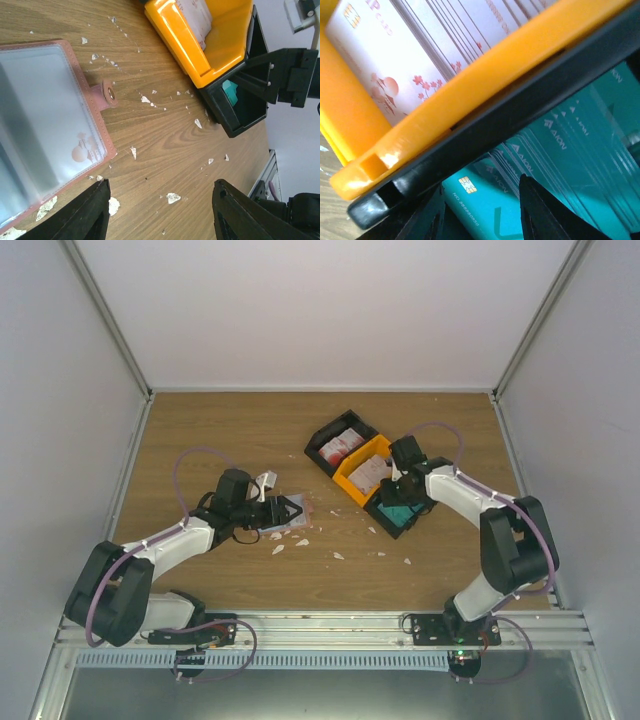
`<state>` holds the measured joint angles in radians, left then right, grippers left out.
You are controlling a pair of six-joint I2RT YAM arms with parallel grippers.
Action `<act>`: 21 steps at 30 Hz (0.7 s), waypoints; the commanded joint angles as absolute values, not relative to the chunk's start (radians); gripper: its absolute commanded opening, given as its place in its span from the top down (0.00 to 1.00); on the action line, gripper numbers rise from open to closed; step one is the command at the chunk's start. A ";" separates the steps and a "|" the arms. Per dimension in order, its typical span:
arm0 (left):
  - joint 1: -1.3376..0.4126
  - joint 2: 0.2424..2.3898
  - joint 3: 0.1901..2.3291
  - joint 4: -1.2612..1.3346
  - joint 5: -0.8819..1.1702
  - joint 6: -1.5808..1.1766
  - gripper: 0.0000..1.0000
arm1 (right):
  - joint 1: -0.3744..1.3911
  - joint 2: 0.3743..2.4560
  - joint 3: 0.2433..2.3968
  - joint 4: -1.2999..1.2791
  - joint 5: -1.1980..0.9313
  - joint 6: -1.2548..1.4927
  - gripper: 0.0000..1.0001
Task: Put the credit cards into the card holder
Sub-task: Pick up the credit card from the storage box.
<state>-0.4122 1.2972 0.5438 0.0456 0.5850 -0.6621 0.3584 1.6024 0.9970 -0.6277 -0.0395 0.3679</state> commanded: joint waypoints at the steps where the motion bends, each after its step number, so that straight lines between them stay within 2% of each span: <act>1: -0.421 1.304 0.533 0.088 0.571 -0.654 0.42 | 0.355 1.625 1.042 -0.550 -0.044 0.323 0.57; 17: -0.428 1.322 0.534 0.103 0.578 -0.654 0.42 | 0.355 1.637 0.963 -0.597 -0.002 0.321 0.58; 21: -0.430 1.317 0.532 0.101 0.576 -0.654 0.43 | 0.355 1.624 0.961 -0.602 -0.035 0.318 0.65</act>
